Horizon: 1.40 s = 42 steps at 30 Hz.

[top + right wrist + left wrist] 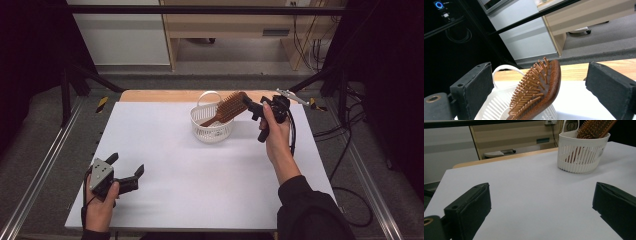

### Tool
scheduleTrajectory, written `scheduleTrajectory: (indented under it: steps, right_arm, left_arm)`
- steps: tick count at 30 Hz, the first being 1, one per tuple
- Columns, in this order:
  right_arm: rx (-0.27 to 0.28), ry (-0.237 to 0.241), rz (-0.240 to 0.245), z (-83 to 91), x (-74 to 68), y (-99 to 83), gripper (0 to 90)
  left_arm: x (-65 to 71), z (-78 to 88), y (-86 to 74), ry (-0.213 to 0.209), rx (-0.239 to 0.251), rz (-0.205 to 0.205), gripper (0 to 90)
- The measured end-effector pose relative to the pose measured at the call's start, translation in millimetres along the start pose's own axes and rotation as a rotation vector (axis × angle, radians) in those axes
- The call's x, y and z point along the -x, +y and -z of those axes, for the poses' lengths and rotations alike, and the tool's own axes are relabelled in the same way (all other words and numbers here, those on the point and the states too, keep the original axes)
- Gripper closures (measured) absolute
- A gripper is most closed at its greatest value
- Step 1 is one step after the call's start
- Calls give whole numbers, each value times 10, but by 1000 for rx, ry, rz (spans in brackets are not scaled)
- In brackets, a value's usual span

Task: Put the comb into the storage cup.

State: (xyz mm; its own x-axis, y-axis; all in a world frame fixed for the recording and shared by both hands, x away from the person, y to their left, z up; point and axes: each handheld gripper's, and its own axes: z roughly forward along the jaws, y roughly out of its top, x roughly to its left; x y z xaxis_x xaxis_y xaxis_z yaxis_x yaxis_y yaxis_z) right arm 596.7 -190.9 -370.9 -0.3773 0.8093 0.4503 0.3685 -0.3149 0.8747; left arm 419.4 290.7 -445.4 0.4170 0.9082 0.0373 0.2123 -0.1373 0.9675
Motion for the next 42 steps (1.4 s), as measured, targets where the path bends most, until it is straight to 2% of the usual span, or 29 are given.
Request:
scheduleTrajectory:
  steps: [3, 13, 15, 17, 20, 26, 31, 33, 35, 37, 39, 42]
  right_arm:
    - [3, 4, 13, 60, 12, 21, 82]
    - [4, -29, 96, 278, 47, 74, 74]
    - [8, -46, 131, 320, 50, 75, 71]
    - [17, -84, 187, 366, 51, 75, 66]
    - [44, -114, 235, 436, 53, 68, 56]
    - [53, -115, 302, 578, 71, 53, 56]
    - [51, -135, 354, 724, 88, 23, 56]
    - [51, -138, 371, 781, 100, 8, 56]
    - [44, -145, 388, 834, 120, -11, 56]
    - [38, -148, 398, 886, 146, -29, 56]
    - [41, -148, 397, 947, 170, -55, 56]
    - [37, -151, 404, 1038, 211, -111, 56]
  left_arm:
    - [-13, 5, 1, 0, 3, 4, 16]
    - [-68, 37, 6, 8, 18, 24, 16]
    - [-73, 43, 3, 6, 23, 32, 16]
    - [-64, 29, 0, -2, 18, 27, 17]
    - [-43, 26, 4, -9, 16, 19, 16]
    - [-71, 68, 3, 1, 27, 29, 16]
    - [-115, 116, -7, 10, 33, 41, 16]
    - [-117, 109, -17, 8, 27, 41, 16]
    - [-88, 94, -45, 3, 6, 2, 21]
    - [-70, 112, -51, -10, 14, 20, 20]
    - [-67, 138, -42, -11, 21, 14, 19]
    - [-96, 162, -54, -15, 25, 30, 18]
